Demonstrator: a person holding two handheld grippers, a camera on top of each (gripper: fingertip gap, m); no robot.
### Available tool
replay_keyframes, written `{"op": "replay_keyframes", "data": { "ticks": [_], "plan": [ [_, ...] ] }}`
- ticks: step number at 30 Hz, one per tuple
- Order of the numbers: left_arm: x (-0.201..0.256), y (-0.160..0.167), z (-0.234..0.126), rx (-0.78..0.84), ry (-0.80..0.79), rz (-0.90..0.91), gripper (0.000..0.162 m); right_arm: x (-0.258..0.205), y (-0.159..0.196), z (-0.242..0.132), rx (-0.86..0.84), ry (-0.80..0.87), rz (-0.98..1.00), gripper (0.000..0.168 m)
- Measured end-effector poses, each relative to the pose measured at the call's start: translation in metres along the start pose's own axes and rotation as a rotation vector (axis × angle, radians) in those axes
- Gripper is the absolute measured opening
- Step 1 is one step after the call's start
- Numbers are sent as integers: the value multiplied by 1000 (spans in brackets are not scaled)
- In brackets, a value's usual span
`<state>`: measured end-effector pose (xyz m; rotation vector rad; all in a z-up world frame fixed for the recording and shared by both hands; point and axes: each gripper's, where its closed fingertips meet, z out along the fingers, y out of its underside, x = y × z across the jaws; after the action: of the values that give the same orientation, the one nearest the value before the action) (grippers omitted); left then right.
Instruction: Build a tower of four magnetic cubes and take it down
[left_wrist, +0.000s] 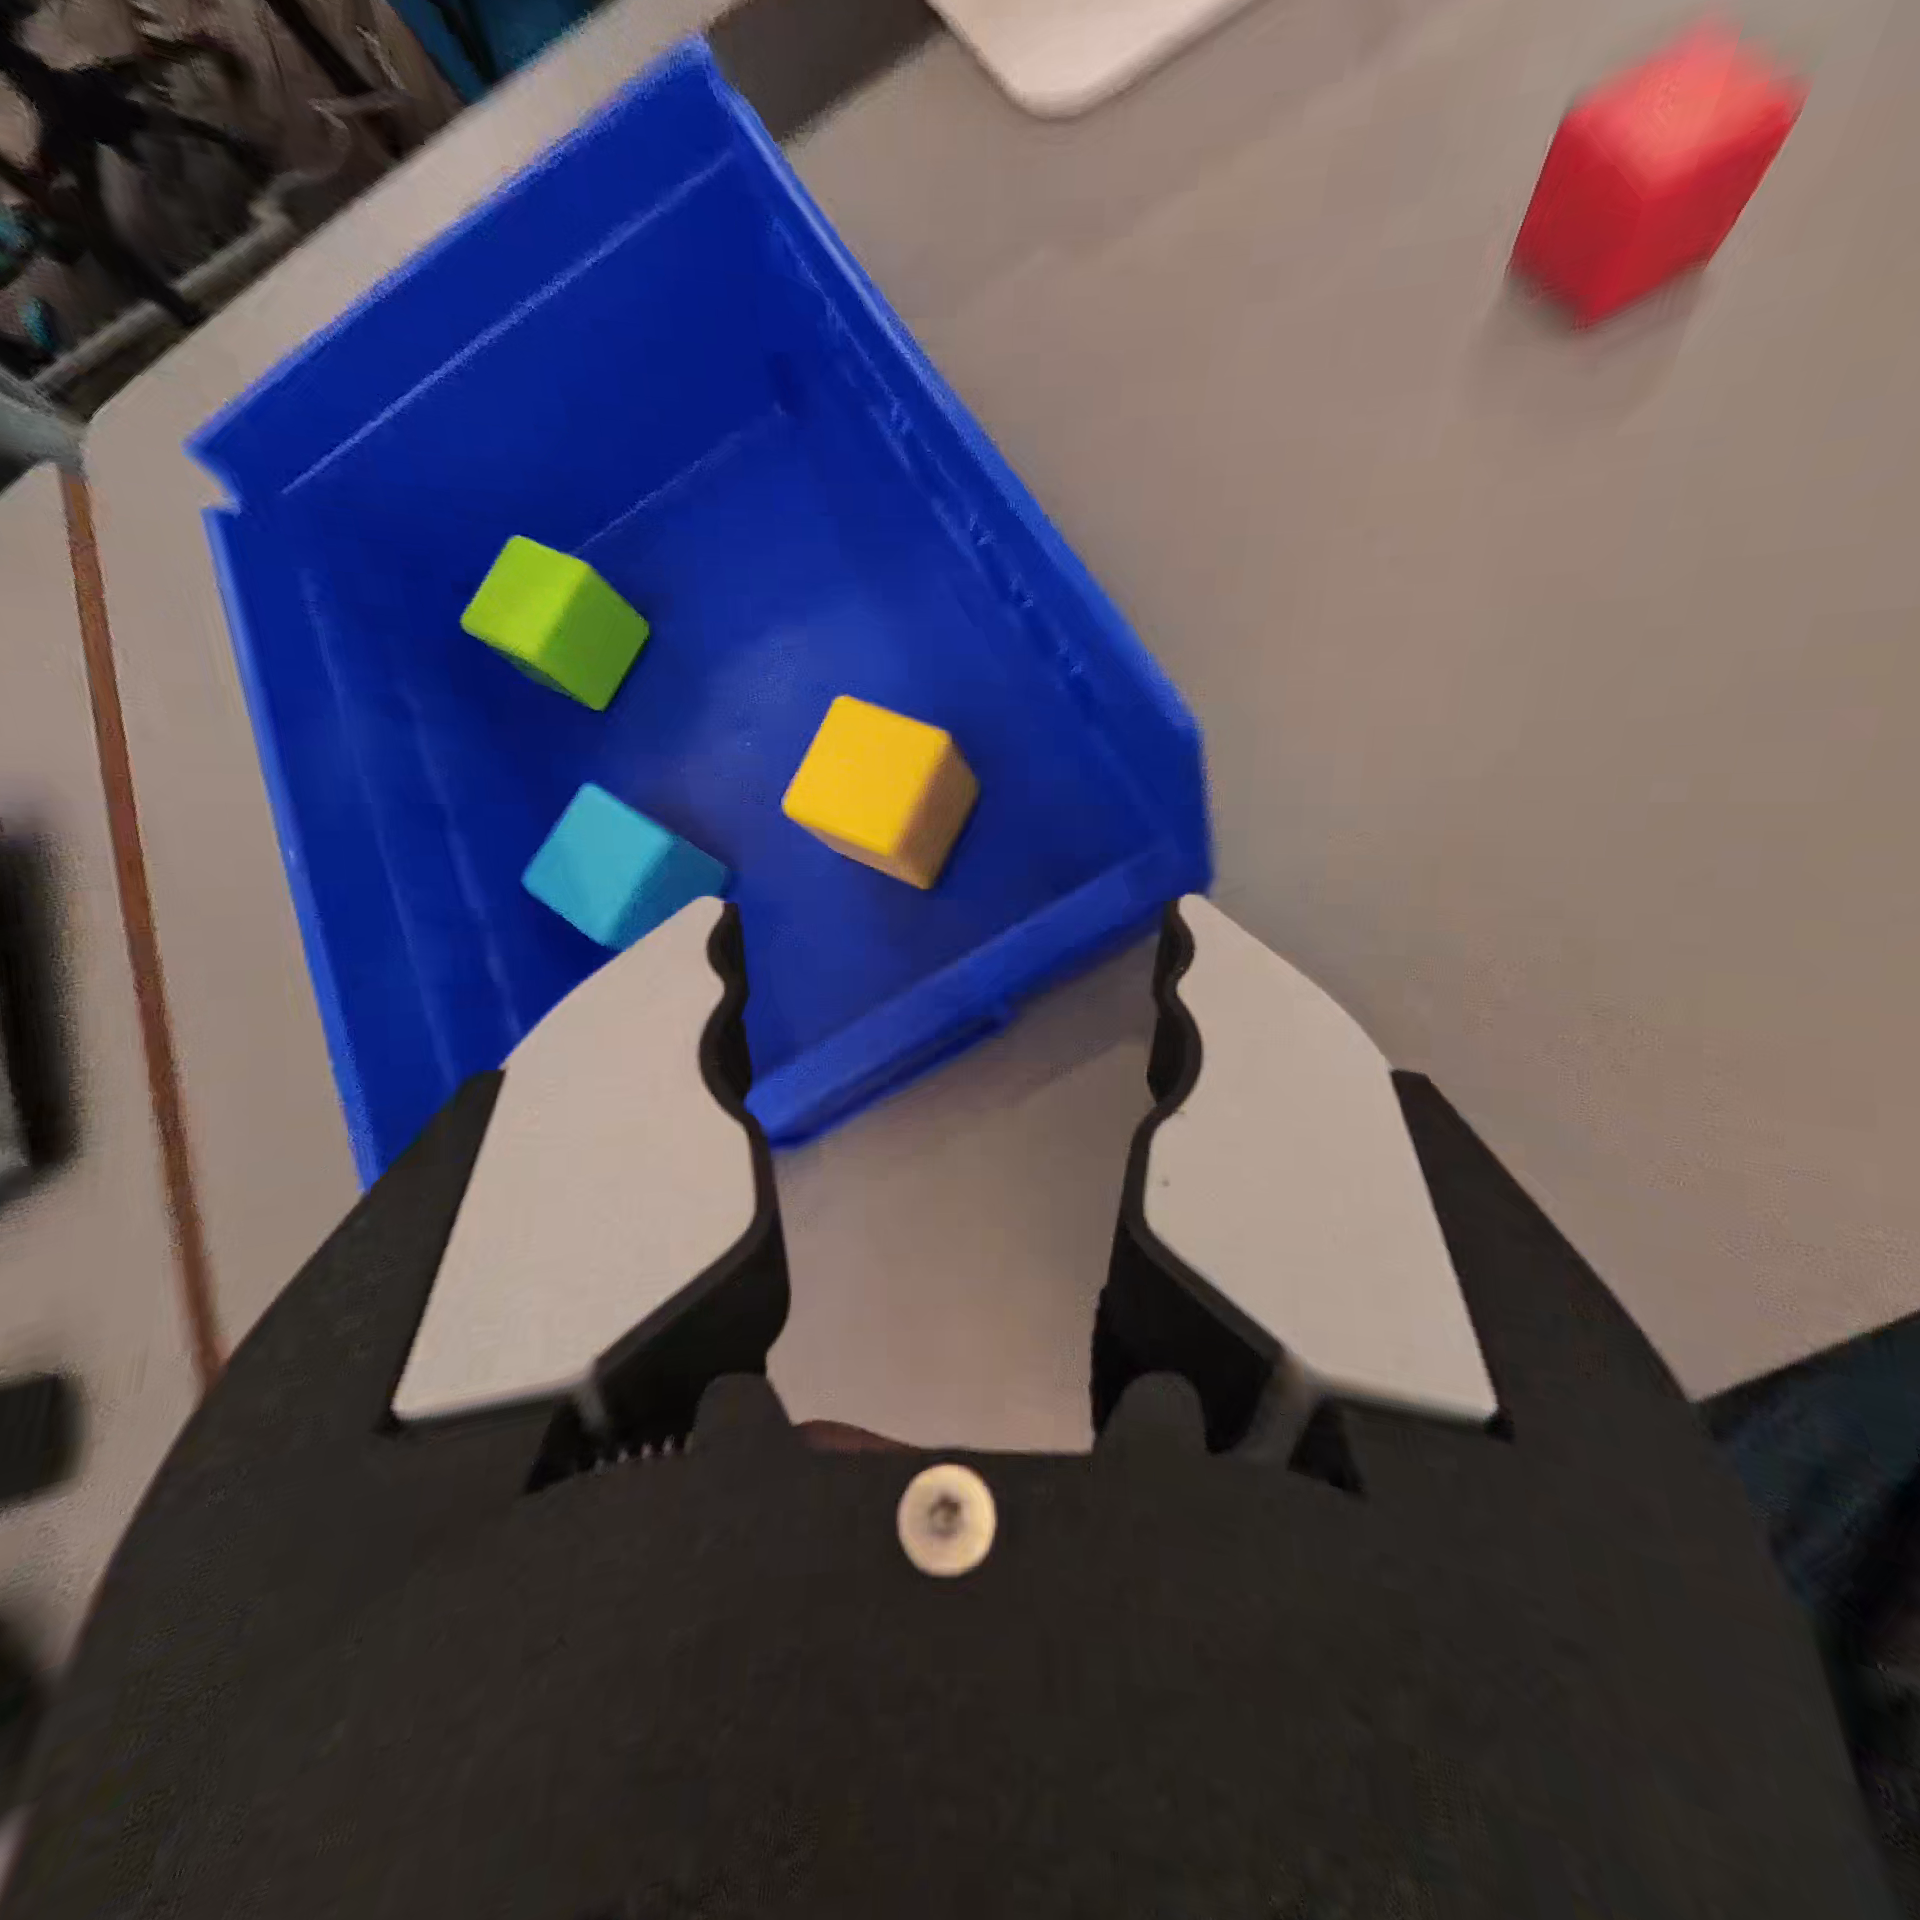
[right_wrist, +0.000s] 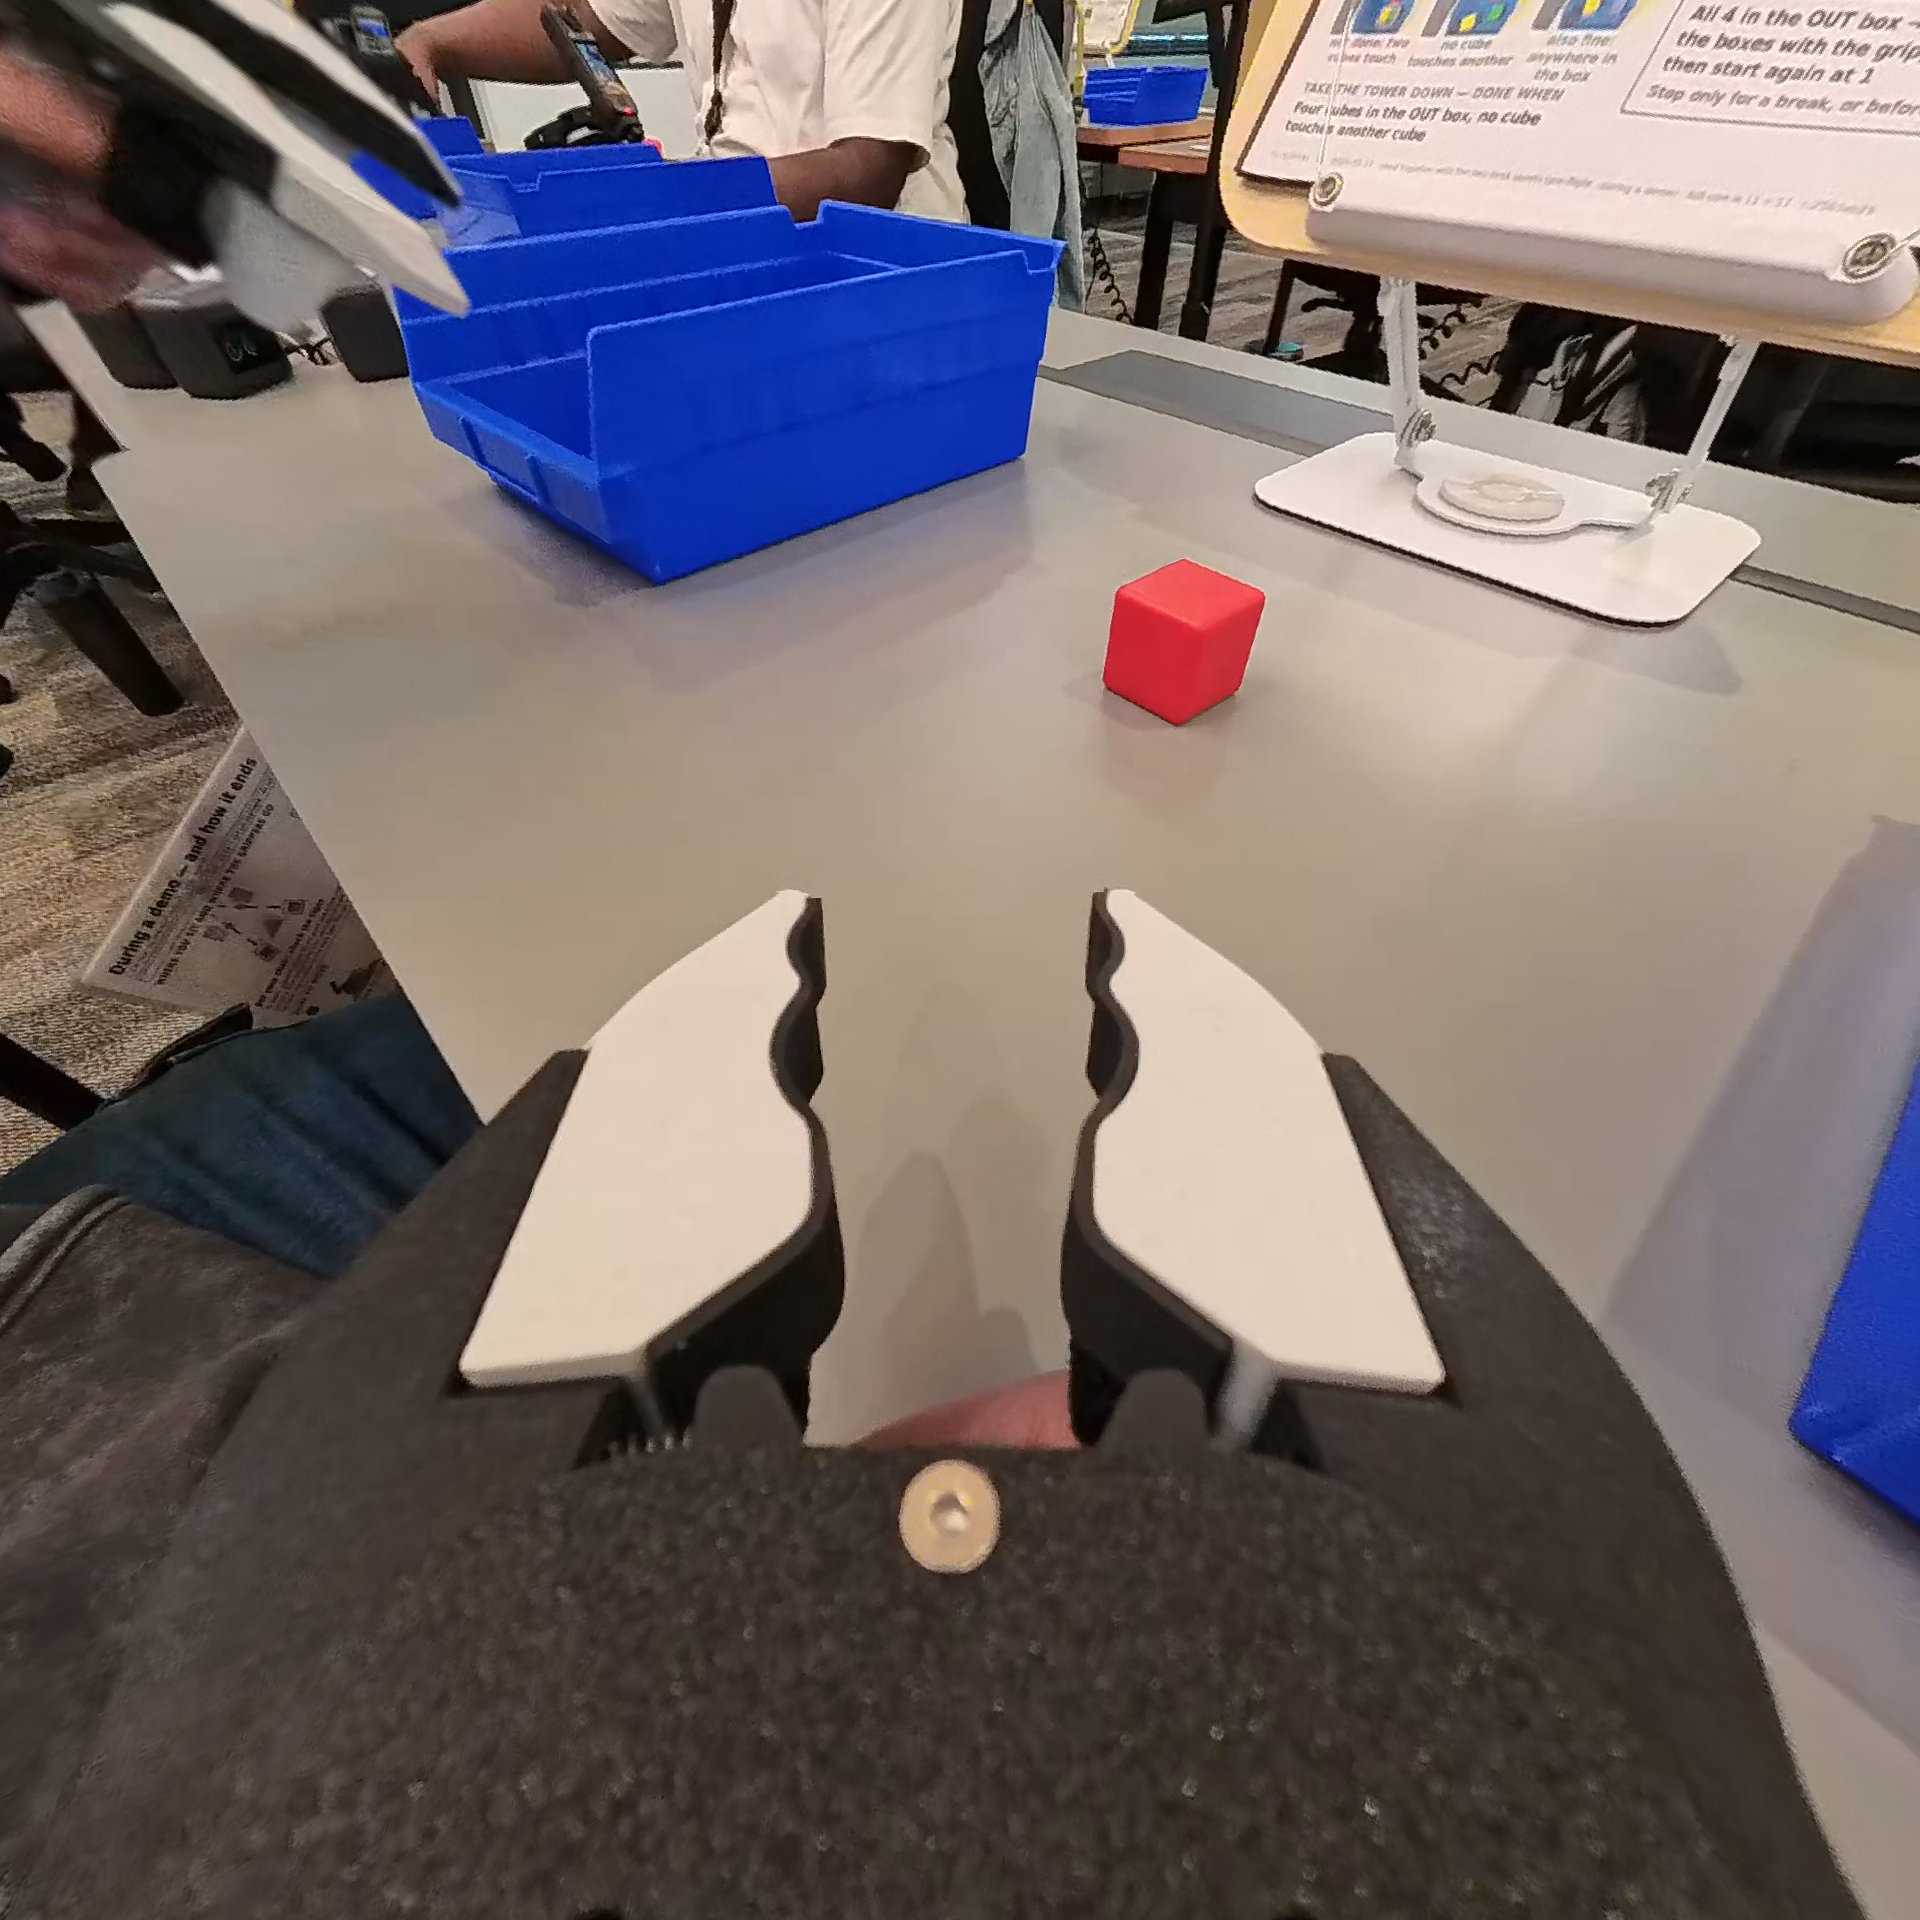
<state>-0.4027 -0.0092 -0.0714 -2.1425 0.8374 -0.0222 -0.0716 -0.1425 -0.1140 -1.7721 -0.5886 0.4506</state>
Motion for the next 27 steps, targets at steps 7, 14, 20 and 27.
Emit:
{"op": "replay_keyframes", "data": {
  "ticks": [7, 14, 20, 27],
  "plan": [
    [-27, 7, 74, -348, 214, 240, 72, -2, 1, 1, -5, -5, -2, 48],
    [-22, 27, 114, -468, 381, 289, 72, -5, 3, 1, -18, -3, -20, 48],
    [-22, 40, 130, -511, 411, 326, 50, -3, 5, 2, -25, -3, -2, 48],
    [-32, 23, 109, -483, 388, 377, 50, -2, 4, 3, -20, -5, 12, 48]
  ]
}}
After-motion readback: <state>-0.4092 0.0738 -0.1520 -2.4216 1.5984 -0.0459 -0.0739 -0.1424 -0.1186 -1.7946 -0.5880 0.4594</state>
